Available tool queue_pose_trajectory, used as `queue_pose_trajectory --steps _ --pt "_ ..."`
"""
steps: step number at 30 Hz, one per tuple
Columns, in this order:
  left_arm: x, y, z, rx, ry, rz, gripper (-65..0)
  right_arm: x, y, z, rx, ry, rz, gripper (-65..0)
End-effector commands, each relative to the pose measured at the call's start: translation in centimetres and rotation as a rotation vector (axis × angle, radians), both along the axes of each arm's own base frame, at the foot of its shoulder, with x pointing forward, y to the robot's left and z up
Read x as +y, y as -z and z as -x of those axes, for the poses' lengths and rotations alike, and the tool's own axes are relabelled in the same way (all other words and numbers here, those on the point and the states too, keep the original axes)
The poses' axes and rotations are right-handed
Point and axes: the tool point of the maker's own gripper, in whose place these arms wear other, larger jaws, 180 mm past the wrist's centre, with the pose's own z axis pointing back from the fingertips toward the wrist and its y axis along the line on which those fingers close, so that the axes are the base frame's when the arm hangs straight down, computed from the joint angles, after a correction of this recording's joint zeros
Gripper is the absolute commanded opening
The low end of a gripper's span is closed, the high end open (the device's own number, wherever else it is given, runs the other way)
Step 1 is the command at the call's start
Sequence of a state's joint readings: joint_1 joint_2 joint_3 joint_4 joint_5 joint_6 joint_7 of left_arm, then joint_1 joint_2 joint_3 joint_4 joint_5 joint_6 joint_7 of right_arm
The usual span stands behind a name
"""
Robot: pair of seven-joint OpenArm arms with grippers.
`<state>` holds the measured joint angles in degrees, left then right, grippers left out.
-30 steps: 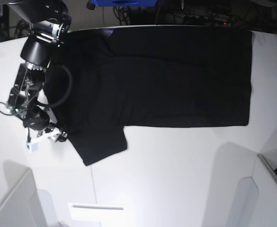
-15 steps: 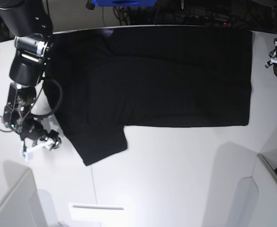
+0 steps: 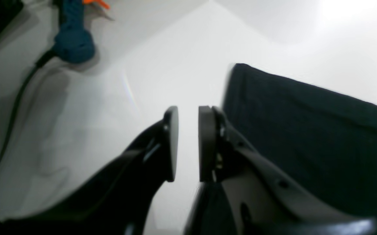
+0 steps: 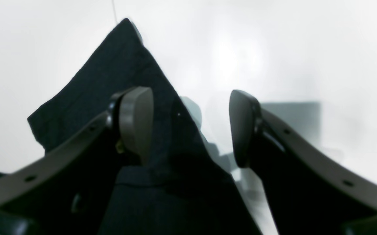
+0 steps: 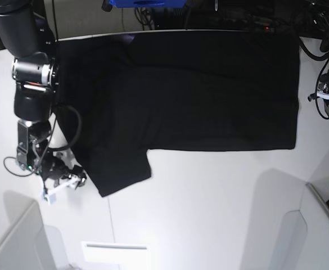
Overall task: Fold the T-shirt properly
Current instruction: 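Reach both grippers to the hem corners of the shirt and grasp, then fold the hem up over the shirt toward the collar with both grippers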
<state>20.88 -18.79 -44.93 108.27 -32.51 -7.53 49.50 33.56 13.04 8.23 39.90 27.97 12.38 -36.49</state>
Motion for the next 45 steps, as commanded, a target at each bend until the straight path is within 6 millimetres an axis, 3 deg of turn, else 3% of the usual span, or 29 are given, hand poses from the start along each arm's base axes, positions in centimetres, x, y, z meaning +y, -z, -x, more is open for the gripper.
queue_pose_trajectory --steps 1,9,13,17,23,25,29,31,33,36,40,45 --pt "0.8 -1.5 -0.9 -0.042 -0.003 -0.034 -55.3 -0.6 -2.3 -2.0 -0.066 0.017 0.002 -29.9" --pt "1.0 1.2 -2.6 0.028 0.032 0.003 -55.1 -0.4 -0.3 -1.2 -0.023 0.034 -0.017 -29.7" --pt "1.5 1.1 -3.8 0.009 0.022 0.018 -54.8 0.8 0.1 -1.0 -0.009 -0.01 -0.003 -29.9" --pt "2.6 2.1 -4.4 0.014 -0.018 0.056 -54.5 3.9 1.0 -0.6 0.006 -0.146 0.052 -30.2" --pt "3.8 2.1 -5.4 0.009 -0.042 0.069 -53.8 4.5 1.1 -0.6 0.006 -0.153 0.047 -30.2" --pt "4.3 2.5 -5.6 0.011 -0.057 0.085 -48.9 4.5 1.1 -0.6 0.006 -0.153 0.047 -30.3" --pt "4.3 3.6 -6.8 0.059 -0.03 0.092 -27.2 4.5 1.2 -0.5 0.008 -0.15 0.047 -30.5" --pt "3.7 3.8 -7.7 0.073 -0.002 0.091 -16.6 4.3 1.5 -0.4 -0.004 -0.142 0.051 -35.6" --pt "3.1 3.8 -8.5 0.07 0.015 0.096 -11.0 4.0 1.7 -0.3 -0.01 -0.134 0.055 -43.7" --pt "2.9 4.3 -9.6 0.071 0.015 0.12 -10.2 4.0 1.8 -0.2 -0.011 -0.133 0.055 -55.8" --pt "2.2 4.8 -11.6 0.073 0.025 0.155 -10.2 3.9 1.8 -0.2 -0.012 -0.134 0.056 -64.8" --pt "0.8 6.2 -13.6 0.112 0.055 0.191 -10.2 3.9 1.8 -0.1 -0.009 -0.136 0.056 -65.0"
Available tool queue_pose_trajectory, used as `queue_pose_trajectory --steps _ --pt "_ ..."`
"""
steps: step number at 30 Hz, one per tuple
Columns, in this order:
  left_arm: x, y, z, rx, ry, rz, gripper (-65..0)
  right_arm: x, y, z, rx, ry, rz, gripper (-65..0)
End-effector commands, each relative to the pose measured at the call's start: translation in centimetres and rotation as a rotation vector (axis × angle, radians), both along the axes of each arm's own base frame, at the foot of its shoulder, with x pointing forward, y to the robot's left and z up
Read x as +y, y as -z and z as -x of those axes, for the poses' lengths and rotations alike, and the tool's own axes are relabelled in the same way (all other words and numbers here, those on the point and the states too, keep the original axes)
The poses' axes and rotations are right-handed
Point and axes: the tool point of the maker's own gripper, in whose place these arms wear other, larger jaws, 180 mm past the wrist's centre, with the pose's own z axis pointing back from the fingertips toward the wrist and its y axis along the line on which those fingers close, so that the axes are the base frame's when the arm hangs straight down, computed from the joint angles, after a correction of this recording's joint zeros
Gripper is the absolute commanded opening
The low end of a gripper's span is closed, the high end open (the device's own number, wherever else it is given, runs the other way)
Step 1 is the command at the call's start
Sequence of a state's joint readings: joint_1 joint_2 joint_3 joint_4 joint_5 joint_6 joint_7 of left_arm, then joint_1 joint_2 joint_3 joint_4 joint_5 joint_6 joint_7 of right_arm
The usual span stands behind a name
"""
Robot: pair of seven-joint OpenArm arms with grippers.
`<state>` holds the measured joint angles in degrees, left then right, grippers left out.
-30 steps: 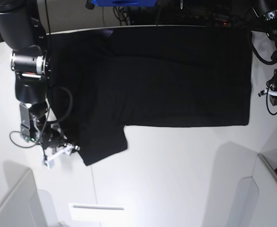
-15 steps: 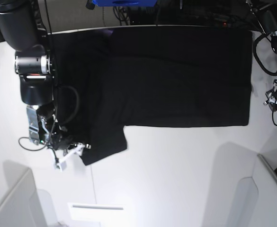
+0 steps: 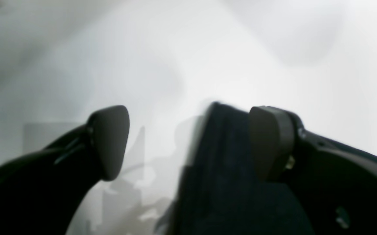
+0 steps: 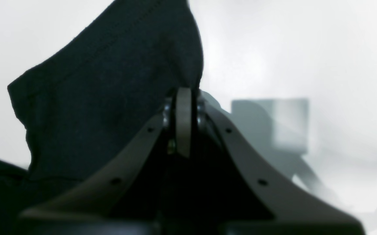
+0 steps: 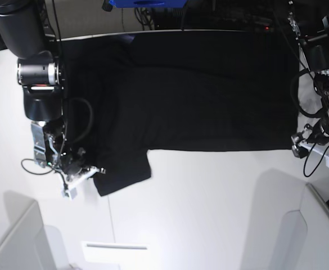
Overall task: Fold the T-shirt properly
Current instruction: 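Fold the hem up over the shirt toward the collar with both grippers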
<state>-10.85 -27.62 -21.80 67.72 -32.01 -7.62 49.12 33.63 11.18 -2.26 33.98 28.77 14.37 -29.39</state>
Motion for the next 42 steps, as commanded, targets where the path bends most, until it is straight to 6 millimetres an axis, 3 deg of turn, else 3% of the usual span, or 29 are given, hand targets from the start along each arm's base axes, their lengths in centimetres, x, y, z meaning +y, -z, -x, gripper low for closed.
queue_pose_trajectory --steps 1,12,21,29,31,34,39,42 --pt "1.1 -1.6 -1.0 -0.034 -0.01 -0.025 -10.2 -0.4 -1.2 -1.0 -0.019 -0.001 0.012 -65.0" --pt "-1.7 1.7 -2.0 0.063 0.055 0.007 -10.5 -0.4 -1.2 -1.0 -0.019 -0.001 0.012 -65.0" --pt "-2.3 3.0 -2.0 0.088 0.041 0.043 -35.7 -0.4 -1.2 -1.0 -0.019 -0.001 0.012 -65.0" --pt "-2.1 3.6 -1.8 0.105 0.027 0.056 -38.5 -0.4 -1.2 -1.0 -0.021 -0.003 0.011 -65.0" --pt "-2.1 3.6 -1.8 0.105 0.027 0.056 -45.4 -0.4 -1.4 -1.1 -0.025 -0.004 0.012 -65.0" --pt "-2.1 3.5 -1.8 0.103 0.027 0.056 -65.0 -0.4 -1.4 -1.1 -0.027 -0.005 0.011 -65.0" --pt "-2.1 3.5 -1.8 0.103 0.027 0.056 -65.0 -0.4 -1.5 -1.3 -0.035 -0.004 0.011 -65.0" --pt "-2.2 3.0 -2.2 0.087 0.036 0.051 -65.0 -0.2 -2.7 -1.9 -0.075 -0.013 0.017 -65.0"
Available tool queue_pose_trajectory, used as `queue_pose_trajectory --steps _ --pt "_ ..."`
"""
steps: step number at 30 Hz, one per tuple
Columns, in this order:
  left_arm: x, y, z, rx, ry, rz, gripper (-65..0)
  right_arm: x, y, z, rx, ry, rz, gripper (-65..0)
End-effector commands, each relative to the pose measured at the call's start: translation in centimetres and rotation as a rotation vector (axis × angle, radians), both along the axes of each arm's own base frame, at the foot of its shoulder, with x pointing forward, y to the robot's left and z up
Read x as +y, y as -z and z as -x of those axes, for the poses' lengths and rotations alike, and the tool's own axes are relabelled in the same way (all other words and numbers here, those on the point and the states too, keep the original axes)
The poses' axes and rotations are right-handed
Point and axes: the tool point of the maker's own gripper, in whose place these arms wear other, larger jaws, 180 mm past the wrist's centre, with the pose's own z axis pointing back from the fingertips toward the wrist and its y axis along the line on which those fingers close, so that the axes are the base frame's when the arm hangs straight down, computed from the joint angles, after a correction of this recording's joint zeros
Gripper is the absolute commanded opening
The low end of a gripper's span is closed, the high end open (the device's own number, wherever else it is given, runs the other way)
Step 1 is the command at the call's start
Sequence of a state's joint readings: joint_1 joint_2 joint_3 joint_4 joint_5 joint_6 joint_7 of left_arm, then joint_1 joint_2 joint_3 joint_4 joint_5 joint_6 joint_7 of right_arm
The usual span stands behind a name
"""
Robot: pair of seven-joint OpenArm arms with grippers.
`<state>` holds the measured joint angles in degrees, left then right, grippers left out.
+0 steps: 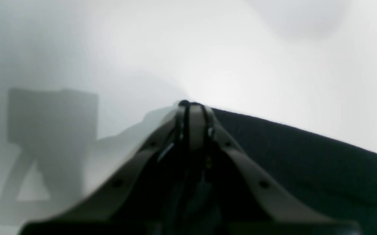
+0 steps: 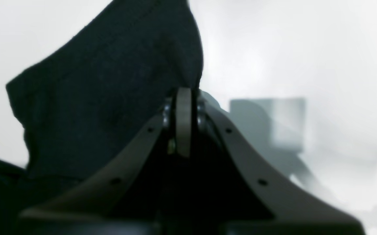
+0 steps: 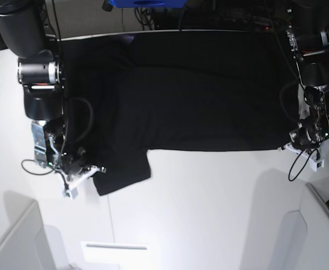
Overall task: Fold the T-shirt properly
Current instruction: 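Fold the hem up over the shirt toward the collar with both grippers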
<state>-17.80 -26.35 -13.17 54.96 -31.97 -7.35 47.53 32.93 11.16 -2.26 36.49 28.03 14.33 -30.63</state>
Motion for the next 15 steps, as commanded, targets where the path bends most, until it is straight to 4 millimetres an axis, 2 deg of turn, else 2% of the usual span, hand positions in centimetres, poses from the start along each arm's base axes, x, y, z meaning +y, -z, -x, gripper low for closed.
queue_pose_trajectory --steps 1,5,9,15 --pt "0.7 -1.7 -0.9 -0.036 0.005 -0.019 -65.0 -0.3 -2.2 -1.6 -0.074 0.001 0.002 -65.0" --pt "0.1 -4.3 -2.2 -0.109 0.039 -0.048 -65.0 -0.4 -4.2 -1.9 -0.151 -0.02 0.026 -65.0" --pt "-0.4 -6.0 -2.7 -0.156 0.068 -0.073 -65.0 -0.4 -5.2 -1.5 -0.196 -0.03 0.035 -65.0" --pt "-2.0 -7.3 -2.3 -0.139 0.128 -0.079 -65.0 -0.8 -6.6 -0.8 -0.217 -0.061 0.068 -65.0"
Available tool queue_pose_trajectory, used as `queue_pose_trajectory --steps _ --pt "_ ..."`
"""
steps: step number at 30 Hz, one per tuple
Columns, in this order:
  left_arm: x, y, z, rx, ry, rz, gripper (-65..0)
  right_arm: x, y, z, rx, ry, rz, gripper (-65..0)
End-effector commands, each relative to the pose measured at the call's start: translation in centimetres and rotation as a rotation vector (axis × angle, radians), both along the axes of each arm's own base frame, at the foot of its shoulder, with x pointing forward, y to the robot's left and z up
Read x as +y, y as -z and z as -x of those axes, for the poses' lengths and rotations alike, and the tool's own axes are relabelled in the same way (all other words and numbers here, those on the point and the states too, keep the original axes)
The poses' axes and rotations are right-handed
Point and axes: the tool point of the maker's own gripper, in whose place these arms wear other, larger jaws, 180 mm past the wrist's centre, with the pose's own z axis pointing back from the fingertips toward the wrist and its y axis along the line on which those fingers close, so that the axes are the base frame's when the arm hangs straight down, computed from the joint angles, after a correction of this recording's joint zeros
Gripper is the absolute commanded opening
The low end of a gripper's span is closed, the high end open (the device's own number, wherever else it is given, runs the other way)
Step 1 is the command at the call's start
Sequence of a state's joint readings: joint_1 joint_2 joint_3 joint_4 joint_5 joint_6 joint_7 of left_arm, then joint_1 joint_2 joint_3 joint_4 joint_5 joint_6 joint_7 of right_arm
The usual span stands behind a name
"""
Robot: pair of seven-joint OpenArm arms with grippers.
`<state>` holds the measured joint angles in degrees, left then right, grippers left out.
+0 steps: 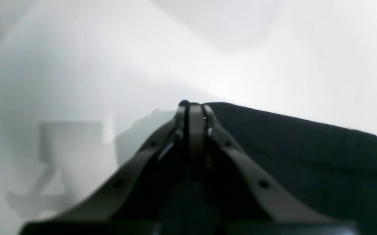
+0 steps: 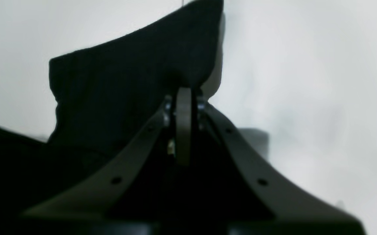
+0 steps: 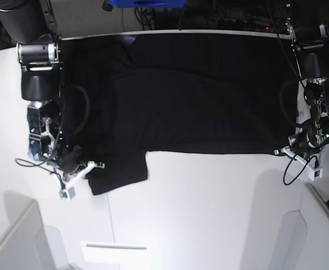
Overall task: Fold the T-shirt properly
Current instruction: 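Fold the hem up over the shirt toward the collar with both grippers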
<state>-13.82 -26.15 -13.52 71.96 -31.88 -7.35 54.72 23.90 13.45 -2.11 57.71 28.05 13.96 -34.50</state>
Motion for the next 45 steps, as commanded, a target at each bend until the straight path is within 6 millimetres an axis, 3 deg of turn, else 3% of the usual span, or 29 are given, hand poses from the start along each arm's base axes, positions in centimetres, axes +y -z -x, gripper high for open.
queue_pose_trajectory --steps 1,8,12,15,21,26,32,38,45 --pt "0.6 -2.5 -1.4 -0.075 0.002 -0.02 -65.0 -0.6 -2.7 -1.6 -0.084 0.004 0.003 -65.0" --pt "0.3 -1.7 0.0 -0.054 0.019 -0.029 -65.0 -0.2 -3.7 0.5 -0.128 -0.037 0.034 -65.0" --pt "-1.2 -1.7 0.5 -0.075 0.035 0.058 -65.0 -0.1 -4.1 1.4 -0.147 -0.052 0.047 -65.0" --pt "-1.1 -2.1 1.1 -0.084 0.037 0.111 -65.0 0.1 -4.3 2.0 -0.161 -0.058 0.048 -65.0" --pt "-1.2 -2.3 2.0 -0.085 0.044 0.156 -65.0 -2.2 -5.2 3.5 -0.192 0.011 0.041 -65.0" --pt "-2.0 -3.2 2.8 -0.099 0.095 0.122 -65.0 -3.6 -5.3 5.4 -0.155 0.038 0.052 -65.0" --pt "-2.9 -3.5 3.7 -0.101 0.13 0.106 -65.0 -3.3 -6.4 6.9 -0.165 0.019 0.074 -65.0" --pt "-0.4 -5.4 5.1 -0.146 0.034 0.19 -65.0 -4.5 -7.0 7.9 -0.16 0.049 0.084 -65.0" --pt "-1.4 -6.9 6.1 -0.152 0.049 0.292 -65.0 -4.1 -6.7 9.2 -0.132 0.029 0.096 -65.0"
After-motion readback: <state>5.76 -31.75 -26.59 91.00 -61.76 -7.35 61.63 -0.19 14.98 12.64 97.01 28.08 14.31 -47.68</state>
